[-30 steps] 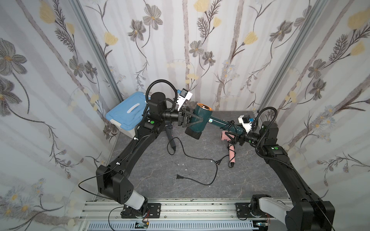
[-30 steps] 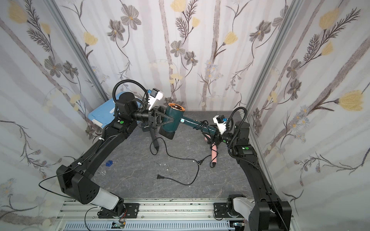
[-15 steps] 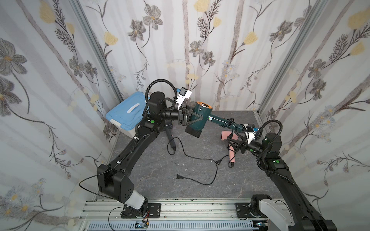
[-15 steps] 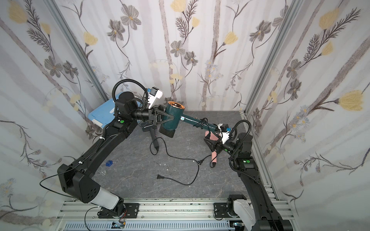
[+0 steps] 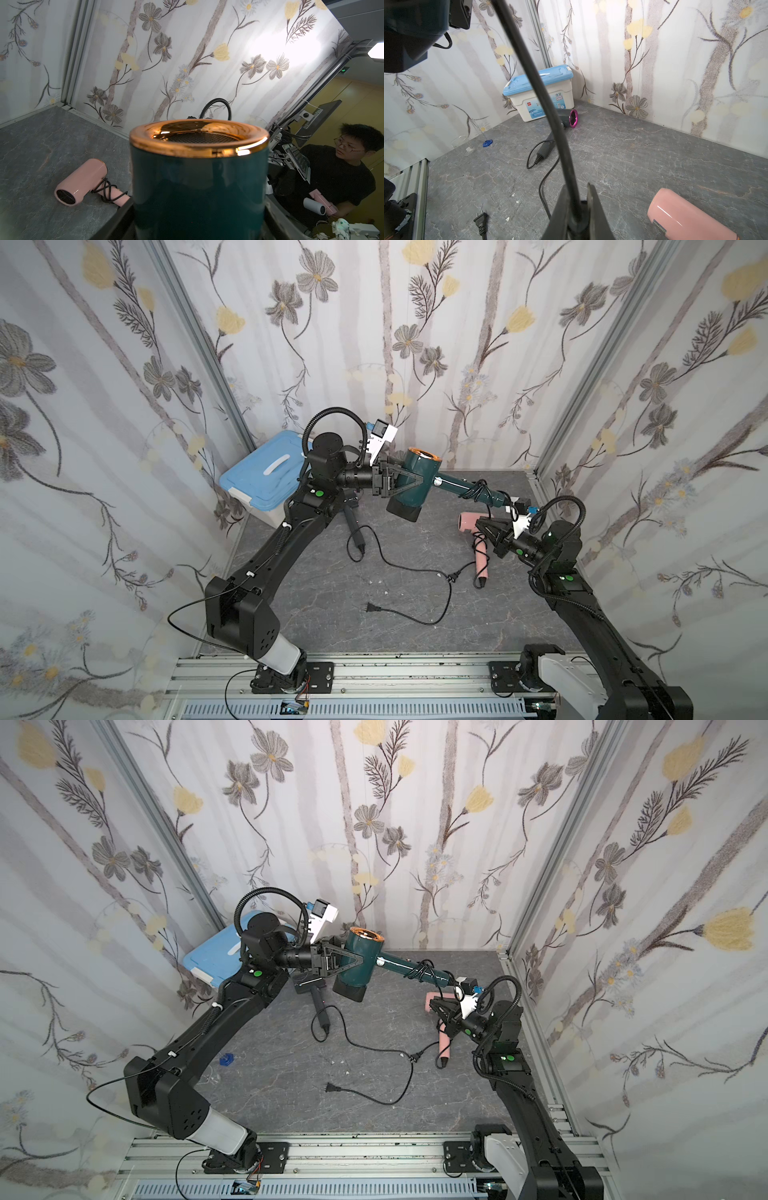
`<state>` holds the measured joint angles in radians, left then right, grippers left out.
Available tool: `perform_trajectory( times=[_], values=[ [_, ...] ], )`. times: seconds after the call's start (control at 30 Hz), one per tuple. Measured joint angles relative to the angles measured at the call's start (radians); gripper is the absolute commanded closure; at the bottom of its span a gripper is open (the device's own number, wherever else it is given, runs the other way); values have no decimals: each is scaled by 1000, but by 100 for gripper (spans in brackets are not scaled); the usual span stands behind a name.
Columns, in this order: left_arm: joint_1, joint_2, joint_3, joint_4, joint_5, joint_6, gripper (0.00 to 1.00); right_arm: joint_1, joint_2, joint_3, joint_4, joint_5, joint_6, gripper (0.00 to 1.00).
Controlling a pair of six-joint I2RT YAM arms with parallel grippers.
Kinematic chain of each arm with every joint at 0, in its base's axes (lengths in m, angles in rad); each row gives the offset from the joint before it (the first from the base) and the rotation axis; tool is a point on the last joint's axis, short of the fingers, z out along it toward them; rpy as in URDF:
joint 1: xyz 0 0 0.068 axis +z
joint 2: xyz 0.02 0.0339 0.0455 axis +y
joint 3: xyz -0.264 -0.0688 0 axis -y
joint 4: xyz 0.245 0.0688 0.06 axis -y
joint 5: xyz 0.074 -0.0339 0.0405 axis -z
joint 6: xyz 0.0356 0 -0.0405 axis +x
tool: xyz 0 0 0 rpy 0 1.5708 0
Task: Wrap the cord around the hair dryer
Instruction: Wrap the power cord around the hair dryer.
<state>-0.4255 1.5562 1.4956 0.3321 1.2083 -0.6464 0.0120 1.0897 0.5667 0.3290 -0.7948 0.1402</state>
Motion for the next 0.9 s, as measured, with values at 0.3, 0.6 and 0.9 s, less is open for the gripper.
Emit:
perform_trajectory(
  times=[0.3,0.6,0.9],
  values=[
    [-5,67,-163,400,-110,-299,100,92,-80,-150,98,159,158,100],
    [-74,109,-246,681,-180,-484,100,145,-150,-189,209,376,306,100],
    [-81,90,-318,748,-292,-521,100,243,-230,-185,153,571,371,100]
  ],
)
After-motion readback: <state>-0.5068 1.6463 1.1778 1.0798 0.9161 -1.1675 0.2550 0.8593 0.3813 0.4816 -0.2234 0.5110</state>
